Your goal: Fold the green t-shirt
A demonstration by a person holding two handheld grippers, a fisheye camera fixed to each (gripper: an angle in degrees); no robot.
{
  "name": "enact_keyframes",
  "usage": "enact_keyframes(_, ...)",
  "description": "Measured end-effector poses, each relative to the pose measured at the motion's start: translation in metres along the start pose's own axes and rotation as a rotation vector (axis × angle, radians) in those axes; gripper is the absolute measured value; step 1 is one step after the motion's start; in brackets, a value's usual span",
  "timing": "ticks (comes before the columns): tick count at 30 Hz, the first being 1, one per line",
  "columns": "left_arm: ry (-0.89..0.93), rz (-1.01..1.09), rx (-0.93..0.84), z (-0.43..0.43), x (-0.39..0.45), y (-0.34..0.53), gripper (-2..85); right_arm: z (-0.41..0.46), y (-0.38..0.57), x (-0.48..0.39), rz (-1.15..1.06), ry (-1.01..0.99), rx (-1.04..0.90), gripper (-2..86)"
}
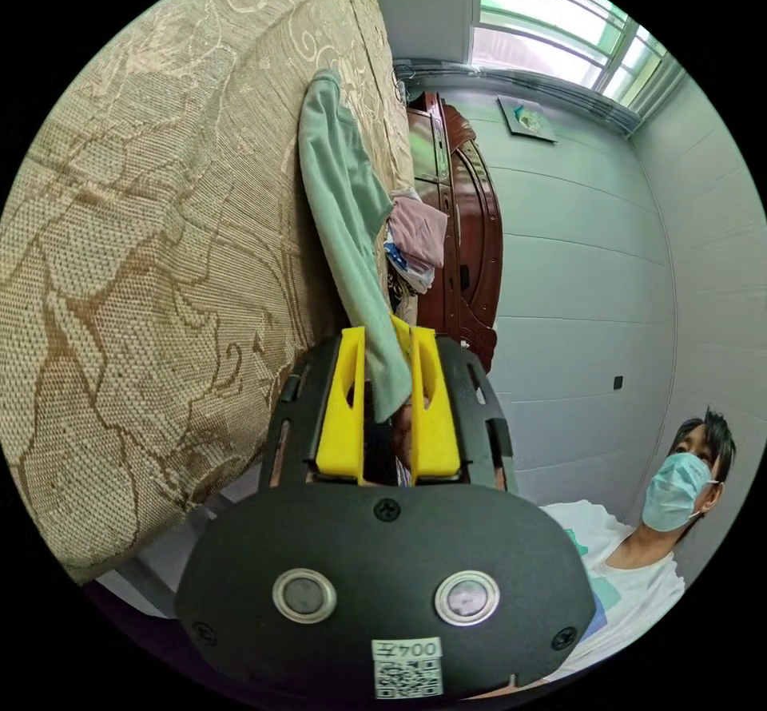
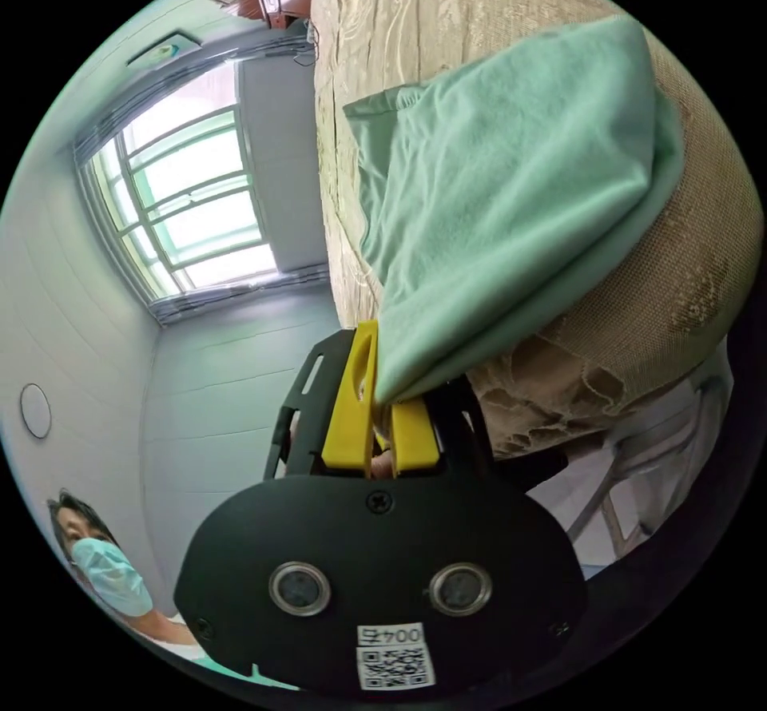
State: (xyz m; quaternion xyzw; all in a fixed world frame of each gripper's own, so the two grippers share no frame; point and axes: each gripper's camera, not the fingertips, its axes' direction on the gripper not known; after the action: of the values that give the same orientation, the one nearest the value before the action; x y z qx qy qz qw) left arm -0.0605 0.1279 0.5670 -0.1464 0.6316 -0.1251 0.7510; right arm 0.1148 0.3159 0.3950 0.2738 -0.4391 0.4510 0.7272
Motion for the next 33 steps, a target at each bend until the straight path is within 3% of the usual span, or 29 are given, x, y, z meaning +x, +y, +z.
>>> enact_keyframes(11,0.054,-0.152,-0.01,0.055,-0.023,-0.069,20.7,-0.041,-0.018,0.0,0.067,-0.189,-0.043,-0.5)
enact_keyframes(22,0.1,-0.173,0.055,0.125,-0.024,-0.117,24.2,-0.098,-0.019,0.018,0.051,-0.18,-0.12,-0.5)
enact_keyframes(25,0.045,-0.153,-0.038,0.155,-0.022,-0.14,21.2,-0.112,-0.018,0.031,0.03,-0.152,-0.145,-0.5)
enact_keyframes(29,-0.069,-0.12,-0.2,0.203,-0.025,-0.155,8.8,-0.129,-0.02,0.04,-0.052,-0.019,-0.173,-0.4)
enact_keyframes(33,-0.151,-0.031,-0.198,0.231,-0.01,-0.152,5.5,-0.139,-0.018,0.058,-0.053,0.016,-0.181,-0.4)
